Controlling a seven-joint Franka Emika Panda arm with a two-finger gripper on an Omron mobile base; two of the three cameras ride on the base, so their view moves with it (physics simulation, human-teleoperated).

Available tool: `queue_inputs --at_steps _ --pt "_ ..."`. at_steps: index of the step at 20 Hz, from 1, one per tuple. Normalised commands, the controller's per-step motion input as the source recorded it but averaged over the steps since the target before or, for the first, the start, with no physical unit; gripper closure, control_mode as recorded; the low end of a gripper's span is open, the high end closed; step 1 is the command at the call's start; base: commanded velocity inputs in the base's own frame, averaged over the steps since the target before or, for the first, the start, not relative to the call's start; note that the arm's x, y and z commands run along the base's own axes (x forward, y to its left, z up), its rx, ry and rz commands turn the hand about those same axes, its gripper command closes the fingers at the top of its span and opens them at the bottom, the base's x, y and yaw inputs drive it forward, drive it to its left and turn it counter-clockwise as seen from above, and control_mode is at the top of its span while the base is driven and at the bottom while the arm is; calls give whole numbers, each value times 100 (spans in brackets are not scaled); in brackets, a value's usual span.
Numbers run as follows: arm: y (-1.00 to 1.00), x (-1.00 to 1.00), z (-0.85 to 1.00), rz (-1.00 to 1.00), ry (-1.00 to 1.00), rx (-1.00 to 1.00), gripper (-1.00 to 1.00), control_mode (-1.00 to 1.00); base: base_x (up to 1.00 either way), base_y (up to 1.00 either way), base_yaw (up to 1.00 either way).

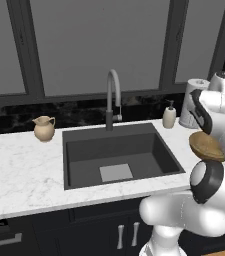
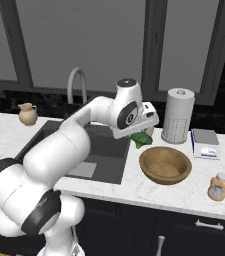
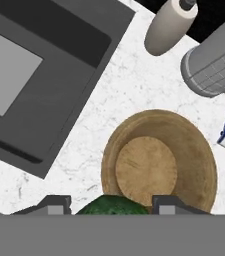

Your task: Pick the broccoli from the sink and place it in the bowl. Then pick the bowl and place it in the microwave. Then close the microwave door and press the start button.

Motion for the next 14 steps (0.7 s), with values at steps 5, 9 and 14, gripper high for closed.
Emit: queue_inputs --at_steps 5,9,14 --pt "-69 7 -16 5 -5 12 100 -100 0 0 0" --pt "-34 39 -23 9 -3 16 100 -100 0 0 0" --pt "-9 44 -23 7 -2 13 100 -100 0 0 0"
